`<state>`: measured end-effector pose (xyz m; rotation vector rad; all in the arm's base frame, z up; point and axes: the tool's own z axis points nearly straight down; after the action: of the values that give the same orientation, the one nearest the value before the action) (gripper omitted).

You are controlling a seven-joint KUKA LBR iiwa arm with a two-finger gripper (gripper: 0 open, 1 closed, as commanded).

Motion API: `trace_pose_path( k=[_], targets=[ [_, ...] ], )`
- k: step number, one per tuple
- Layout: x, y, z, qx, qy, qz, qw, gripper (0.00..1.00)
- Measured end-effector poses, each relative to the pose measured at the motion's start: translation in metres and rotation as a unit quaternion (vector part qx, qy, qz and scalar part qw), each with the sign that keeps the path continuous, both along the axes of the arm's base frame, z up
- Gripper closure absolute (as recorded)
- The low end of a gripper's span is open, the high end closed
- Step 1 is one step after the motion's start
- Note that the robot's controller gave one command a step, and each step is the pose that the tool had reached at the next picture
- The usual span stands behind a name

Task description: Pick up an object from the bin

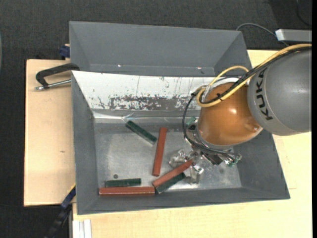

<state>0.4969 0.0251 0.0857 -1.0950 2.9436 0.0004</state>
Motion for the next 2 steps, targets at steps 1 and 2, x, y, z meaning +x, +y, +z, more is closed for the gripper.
trace_pose_path(
  k=[1,2],
  targets=[
    [0.0,0.0,0.017,0.0,0.0006,0.0,1.0,1.0],
    [0.001,0.0,0.033,0.0,-0.0021,-0.001,1.0,1.0]
  ],
)
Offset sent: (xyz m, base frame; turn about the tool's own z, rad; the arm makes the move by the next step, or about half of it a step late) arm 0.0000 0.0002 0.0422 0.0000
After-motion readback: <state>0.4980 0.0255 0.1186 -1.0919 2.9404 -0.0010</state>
